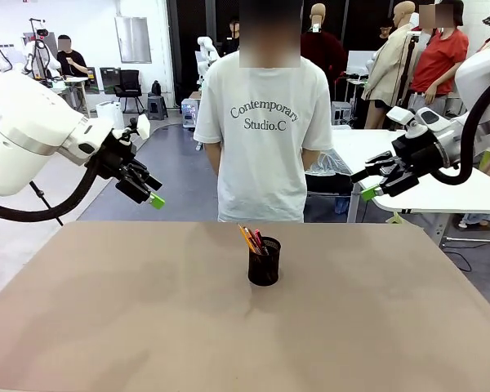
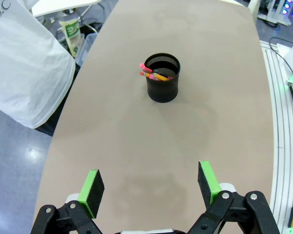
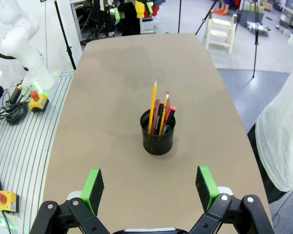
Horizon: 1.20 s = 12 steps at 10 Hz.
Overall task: Place the pens into the pen holder.
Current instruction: Pick up a writing instrument from the table and place it into the Pen holder.
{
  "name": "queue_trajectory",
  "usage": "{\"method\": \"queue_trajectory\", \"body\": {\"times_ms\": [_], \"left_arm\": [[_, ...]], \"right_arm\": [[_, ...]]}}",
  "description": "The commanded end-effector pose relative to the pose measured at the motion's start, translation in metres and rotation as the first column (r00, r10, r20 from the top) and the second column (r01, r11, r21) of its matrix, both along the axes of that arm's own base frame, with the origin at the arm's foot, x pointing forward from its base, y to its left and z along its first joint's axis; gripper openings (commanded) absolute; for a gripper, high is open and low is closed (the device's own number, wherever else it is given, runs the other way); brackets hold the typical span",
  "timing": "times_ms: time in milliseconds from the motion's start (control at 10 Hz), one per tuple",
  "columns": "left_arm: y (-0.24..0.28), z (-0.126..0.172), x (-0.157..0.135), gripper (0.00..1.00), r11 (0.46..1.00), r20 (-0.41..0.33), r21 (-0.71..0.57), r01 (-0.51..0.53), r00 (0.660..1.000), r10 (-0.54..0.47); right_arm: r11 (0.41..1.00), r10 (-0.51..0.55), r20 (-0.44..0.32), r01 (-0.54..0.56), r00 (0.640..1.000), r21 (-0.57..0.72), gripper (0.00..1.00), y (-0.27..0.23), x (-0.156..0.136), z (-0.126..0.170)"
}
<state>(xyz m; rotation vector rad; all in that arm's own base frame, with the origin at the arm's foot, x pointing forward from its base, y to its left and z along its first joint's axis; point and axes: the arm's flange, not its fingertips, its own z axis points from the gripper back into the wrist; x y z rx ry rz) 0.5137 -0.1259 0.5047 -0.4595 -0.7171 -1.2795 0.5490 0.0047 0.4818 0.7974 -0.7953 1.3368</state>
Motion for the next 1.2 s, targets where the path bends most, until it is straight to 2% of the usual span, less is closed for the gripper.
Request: {"method": "queue_trajectory", "body": {"times_ms": [0, 1100], "left_arm": [[0.0021, 0.0027, -0.0011, 1.0, 1.0, 0.003, -0.001, -0.006, 1.0, 0.006], [0.0021, 0.0027, -0.0011, 1.0, 1.0, 0.003, -0.001, -0.006, 1.0, 0.006]], "right_arm": [[1.0, -0.004, -0.012, 0.004, 1.0, 0.001, 1.0, 0.0022, 0.0029, 0.0049], [1.0, -0.004, -0.012, 0.004, 1.0, 0.001, 1.0, 0.0022, 0.0029, 0.0049]]}}
